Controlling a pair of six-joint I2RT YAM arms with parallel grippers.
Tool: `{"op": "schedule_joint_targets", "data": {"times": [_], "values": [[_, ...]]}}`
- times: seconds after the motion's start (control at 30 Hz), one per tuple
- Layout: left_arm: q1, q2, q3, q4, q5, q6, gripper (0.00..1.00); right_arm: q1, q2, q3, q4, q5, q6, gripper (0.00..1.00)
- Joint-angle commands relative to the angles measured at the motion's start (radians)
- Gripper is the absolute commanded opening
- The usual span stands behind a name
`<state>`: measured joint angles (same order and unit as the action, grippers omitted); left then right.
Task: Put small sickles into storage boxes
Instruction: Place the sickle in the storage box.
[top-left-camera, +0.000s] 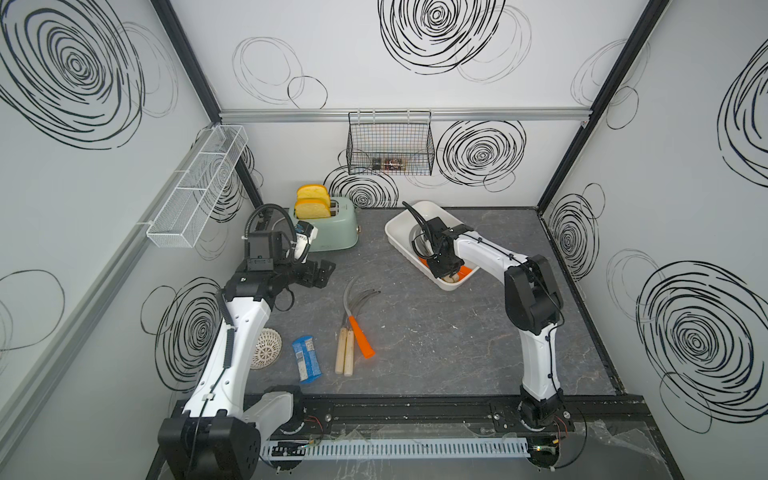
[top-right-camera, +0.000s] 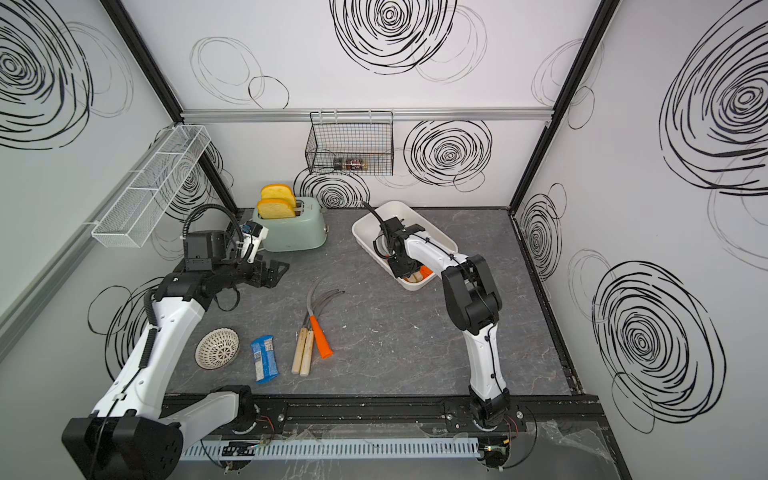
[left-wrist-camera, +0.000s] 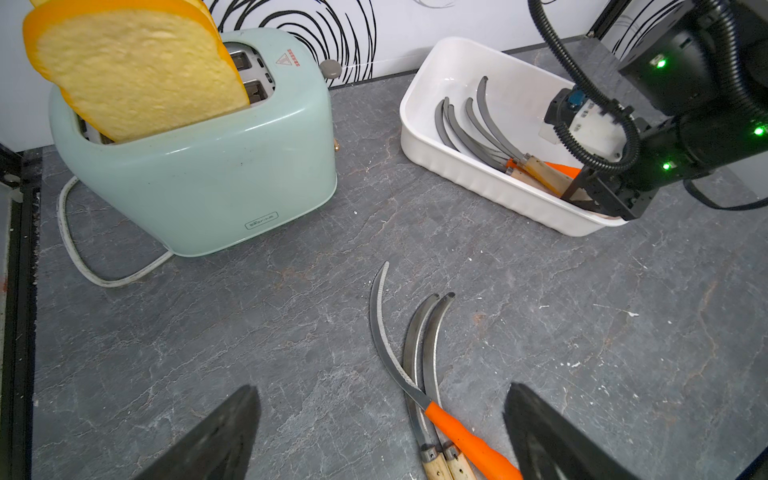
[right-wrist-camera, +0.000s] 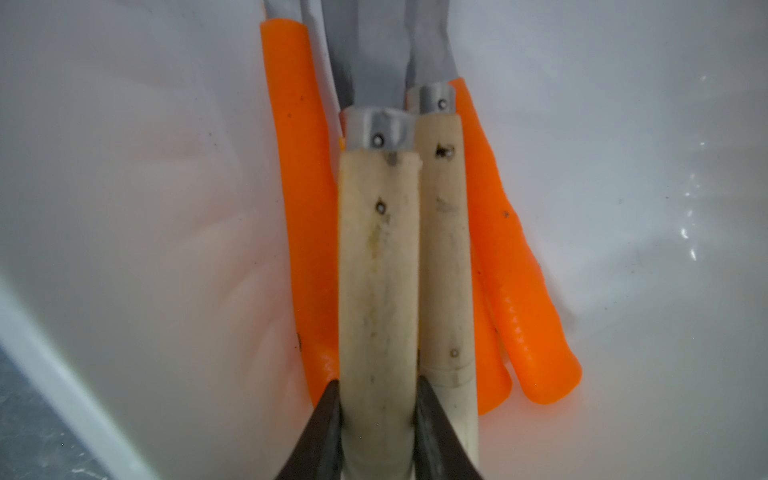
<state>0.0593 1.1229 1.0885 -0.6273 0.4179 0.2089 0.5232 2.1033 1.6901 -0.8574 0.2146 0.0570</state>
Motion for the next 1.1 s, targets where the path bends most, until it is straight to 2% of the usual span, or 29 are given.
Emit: {"op": "schedule_joint_targets", "data": {"times": [0.0, 0.4, 0.67, 0.83, 1.07], "values": [[-0.006, -0.018, 0.034, 0.016, 0.001, 0.007, 0.96, 0.005, 0.013, 0.042, -0.029, 0.017, -0.003, 0.3], [-0.006, -0.029, 0.037, 0.011, -0.004, 0.01, 0.96, 0.009, 0.015, 0.055, -0.042, 0.029, 0.003, 0.34], [-0.006, -0.034, 0.039, 0.008, -0.007, 0.011, 0.96, 0.001, -0.068, 0.09, -0.035, 0.051, 0.054, 0.36], [-0.006, -0.031, 0.037, -0.006, -0.012, 0.015, 0.96, 0.018, -0.161, 0.106, -0.028, -0.025, 0.095, 0.38], [-0.004, -0.035, 0.024, -0.012, -0.039, 0.015, 0.96, 0.158, -0.305, -0.018, 0.026, -0.158, 0.164, 0.43]]}}
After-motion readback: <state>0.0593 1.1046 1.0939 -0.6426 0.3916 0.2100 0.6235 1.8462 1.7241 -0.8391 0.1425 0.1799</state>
